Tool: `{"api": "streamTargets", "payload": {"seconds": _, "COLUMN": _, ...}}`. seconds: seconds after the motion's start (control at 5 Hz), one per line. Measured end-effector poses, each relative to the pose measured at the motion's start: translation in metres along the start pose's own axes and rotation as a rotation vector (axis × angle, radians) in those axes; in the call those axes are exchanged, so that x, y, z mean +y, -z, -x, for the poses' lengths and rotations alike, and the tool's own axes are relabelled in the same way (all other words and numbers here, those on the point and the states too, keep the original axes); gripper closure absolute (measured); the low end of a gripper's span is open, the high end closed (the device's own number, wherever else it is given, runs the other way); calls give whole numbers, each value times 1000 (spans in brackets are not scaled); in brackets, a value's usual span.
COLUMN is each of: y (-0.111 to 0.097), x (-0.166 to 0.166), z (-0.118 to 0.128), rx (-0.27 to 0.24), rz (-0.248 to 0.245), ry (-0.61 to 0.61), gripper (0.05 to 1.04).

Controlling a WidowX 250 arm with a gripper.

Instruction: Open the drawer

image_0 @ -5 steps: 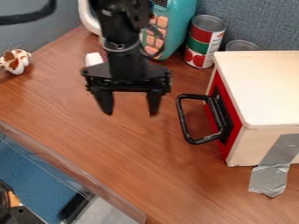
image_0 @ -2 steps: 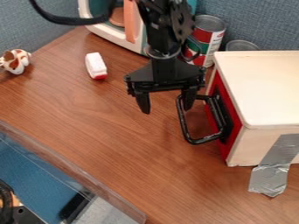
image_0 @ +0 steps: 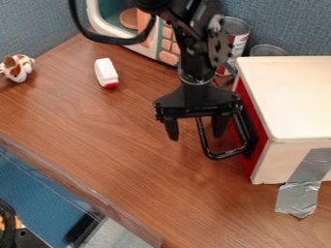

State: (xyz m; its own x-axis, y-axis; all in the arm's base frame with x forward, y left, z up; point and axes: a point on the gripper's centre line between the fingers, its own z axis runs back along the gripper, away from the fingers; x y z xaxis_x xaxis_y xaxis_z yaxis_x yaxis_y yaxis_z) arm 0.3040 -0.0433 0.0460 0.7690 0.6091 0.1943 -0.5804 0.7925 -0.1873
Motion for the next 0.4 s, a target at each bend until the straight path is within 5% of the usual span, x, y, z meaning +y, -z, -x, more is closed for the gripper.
{"api": "streamTargets", "payload": {"seconds": 0.2, "y": 12, "x": -2, "z": 4, "rx": 14, "rz": -20, "ry": 2, "gripper": 232}}
{"api": "streamTargets", "payload": {"seconds": 0.4, "y": 12, "x": 0, "z": 6, "rx": 11, "rz": -52, "ry": 18, "gripper": 535}}
